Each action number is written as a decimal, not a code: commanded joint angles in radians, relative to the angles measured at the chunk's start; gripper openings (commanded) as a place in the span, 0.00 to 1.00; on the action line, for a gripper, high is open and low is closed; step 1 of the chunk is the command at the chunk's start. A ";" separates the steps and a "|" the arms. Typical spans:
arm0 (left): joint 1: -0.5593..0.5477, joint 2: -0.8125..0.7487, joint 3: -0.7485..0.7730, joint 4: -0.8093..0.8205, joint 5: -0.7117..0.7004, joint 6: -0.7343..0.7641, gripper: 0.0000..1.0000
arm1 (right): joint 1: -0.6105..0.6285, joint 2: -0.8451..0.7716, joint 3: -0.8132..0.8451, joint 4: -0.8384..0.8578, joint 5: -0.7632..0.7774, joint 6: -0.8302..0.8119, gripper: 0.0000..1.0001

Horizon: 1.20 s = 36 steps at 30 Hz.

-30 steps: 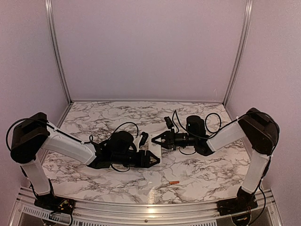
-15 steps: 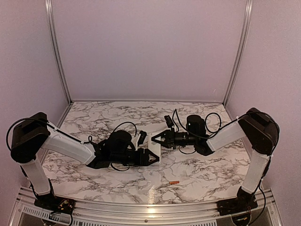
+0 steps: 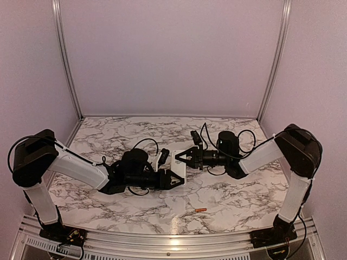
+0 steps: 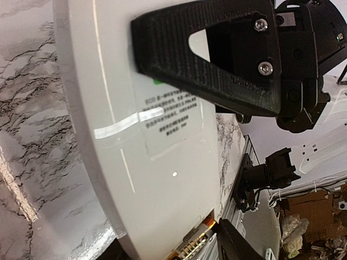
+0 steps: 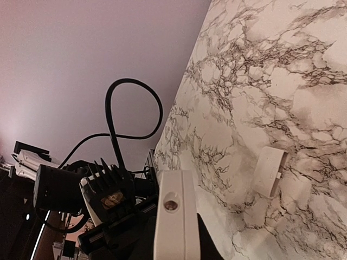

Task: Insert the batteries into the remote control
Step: Load the battery into the battery compartment.

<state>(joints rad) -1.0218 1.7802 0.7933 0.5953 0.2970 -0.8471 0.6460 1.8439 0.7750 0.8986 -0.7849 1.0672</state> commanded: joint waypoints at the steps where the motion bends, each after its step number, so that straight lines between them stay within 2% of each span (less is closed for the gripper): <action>1: -0.026 0.042 -0.027 -0.012 0.159 0.061 0.36 | -0.002 -0.034 0.022 0.175 -0.045 0.104 0.00; 14: -0.013 0.049 -0.066 0.057 0.189 0.019 0.30 | 0.002 -0.047 0.017 0.190 -0.060 0.114 0.00; 15: -0.012 0.045 -0.071 0.066 0.189 0.018 0.32 | 0.003 -0.049 0.019 0.176 -0.057 0.106 0.00; 21: -0.012 -0.023 -0.098 0.071 0.155 0.076 0.60 | 0.002 -0.068 0.022 0.033 -0.026 -0.011 0.00; 23: -0.012 -0.055 -0.099 0.072 0.147 0.095 0.64 | 0.003 -0.077 0.025 -0.028 -0.010 -0.058 0.00; 30: -0.012 -0.103 -0.100 0.107 0.109 0.077 0.74 | 0.011 -0.084 0.024 -0.097 0.009 -0.111 0.00; 36: -0.008 -0.046 -0.050 0.087 0.082 0.032 0.68 | 0.019 -0.089 0.022 -0.075 0.003 -0.096 0.00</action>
<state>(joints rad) -1.0294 1.7031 0.6994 0.6754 0.4076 -0.7925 0.6537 1.7817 0.7719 0.8314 -0.7944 0.9897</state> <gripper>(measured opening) 0.701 0.137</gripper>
